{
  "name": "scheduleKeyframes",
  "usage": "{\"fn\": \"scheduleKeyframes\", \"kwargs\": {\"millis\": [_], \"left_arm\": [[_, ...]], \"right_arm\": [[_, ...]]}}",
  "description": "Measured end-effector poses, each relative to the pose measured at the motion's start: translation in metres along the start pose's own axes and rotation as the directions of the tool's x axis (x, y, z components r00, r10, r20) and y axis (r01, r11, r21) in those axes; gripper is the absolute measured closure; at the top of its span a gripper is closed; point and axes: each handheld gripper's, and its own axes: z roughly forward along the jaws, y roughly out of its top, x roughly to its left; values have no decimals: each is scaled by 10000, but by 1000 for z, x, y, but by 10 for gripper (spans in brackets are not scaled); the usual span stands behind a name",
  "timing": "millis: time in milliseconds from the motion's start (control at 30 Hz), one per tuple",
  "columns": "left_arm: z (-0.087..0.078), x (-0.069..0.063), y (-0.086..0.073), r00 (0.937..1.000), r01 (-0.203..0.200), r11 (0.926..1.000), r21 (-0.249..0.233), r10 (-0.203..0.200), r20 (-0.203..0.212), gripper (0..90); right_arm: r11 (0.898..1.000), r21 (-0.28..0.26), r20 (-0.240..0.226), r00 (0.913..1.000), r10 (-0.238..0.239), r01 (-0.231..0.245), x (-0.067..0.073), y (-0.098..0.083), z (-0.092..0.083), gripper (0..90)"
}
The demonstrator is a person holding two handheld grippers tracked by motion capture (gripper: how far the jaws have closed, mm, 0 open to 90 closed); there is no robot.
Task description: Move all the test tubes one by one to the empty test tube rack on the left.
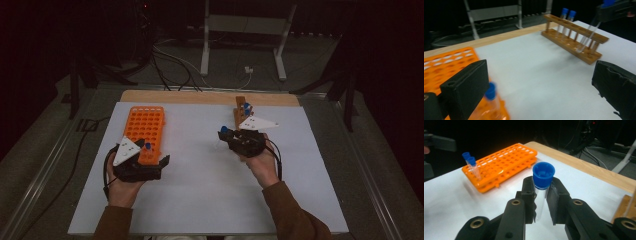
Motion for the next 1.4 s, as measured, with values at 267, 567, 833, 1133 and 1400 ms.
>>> {"fn": "scheduleKeyframes", "kwargs": {"millis": [267, 567, 833, 1133, 1400], "left_arm": [[19, -10, 9, 9982, -6, 9996, 279, -11, 600, 20], [36, -19, 10, 9949, -4, 9992, 391, -35, 1004, 26], [50, -25, 10, 9945, -12, 9977, 683, -59, 1046, 55], [62, -35, 12, 9888, -122, 9967, 803, 1, 1494, 237], [70, -42, 14, 9878, -678, 9955, 665, 577, 1444, 499]], "right_arm": [[10000, 7, -371, 9993, 48, -48, 9, 2, 8, 770], [9999, 92, -746, 9972, -111, 118, 21, 8, 17, 770], [9997, 165, -1009, 9948, -165, 183, 31, 9, 24, 769], [9996, 239, -1285, 9916, -125, 157, 37, 10, 31, 769], [9994, 286, -1484, 9888, -131, 175, 41, 12, 34, 768]]}}
